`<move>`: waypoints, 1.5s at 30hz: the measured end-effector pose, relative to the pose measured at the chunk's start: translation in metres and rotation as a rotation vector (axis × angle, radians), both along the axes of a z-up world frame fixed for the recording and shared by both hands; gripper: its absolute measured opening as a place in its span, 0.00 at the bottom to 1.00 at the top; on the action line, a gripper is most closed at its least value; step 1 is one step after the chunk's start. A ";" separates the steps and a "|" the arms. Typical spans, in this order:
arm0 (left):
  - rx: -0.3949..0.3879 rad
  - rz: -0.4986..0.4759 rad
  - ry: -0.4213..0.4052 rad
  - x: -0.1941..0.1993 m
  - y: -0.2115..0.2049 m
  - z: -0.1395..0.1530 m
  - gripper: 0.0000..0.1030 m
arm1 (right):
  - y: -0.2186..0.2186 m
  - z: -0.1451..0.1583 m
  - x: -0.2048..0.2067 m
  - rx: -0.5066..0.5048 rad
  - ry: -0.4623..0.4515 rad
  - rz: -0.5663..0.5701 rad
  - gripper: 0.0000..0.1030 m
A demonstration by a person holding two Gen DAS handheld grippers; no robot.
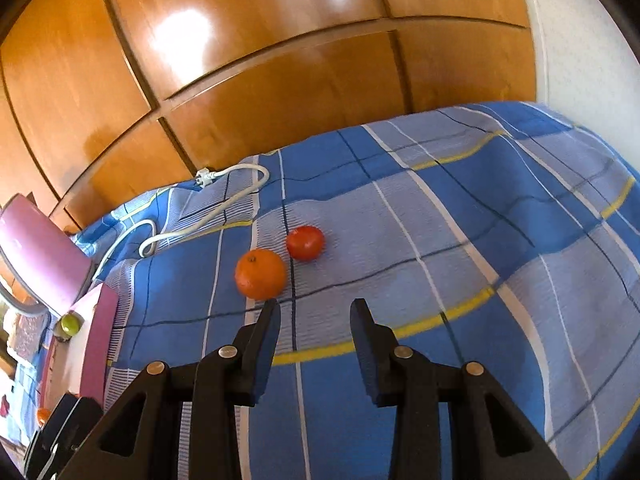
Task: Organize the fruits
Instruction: 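Move both tools back toward the last orange and red tomato, then grasp the orange with the left tool while the right tool grasps the red tomato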
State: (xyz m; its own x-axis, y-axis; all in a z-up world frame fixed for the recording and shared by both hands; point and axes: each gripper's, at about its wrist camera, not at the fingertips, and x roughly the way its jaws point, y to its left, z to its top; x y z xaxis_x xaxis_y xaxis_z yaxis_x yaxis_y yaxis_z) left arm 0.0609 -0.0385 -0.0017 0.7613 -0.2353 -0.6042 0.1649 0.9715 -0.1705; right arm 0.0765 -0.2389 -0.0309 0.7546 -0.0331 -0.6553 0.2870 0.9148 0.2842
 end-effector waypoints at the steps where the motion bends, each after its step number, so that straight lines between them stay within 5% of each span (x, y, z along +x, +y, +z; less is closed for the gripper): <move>1: -0.003 -0.005 0.007 0.004 -0.004 -0.002 0.46 | -0.001 -0.001 0.003 0.004 0.003 0.007 0.35; 5: -0.024 -0.045 0.056 0.025 -0.022 -0.011 0.40 | -0.008 -0.003 0.018 0.020 0.007 0.037 0.34; 28: -0.118 -0.147 0.193 0.092 -0.073 -0.032 0.45 | -0.025 -0.019 0.081 0.052 0.064 0.131 0.29; 45: -0.052 -0.205 0.224 0.120 -0.115 -0.039 0.45 | -0.067 -0.021 0.054 0.148 0.011 -0.049 0.29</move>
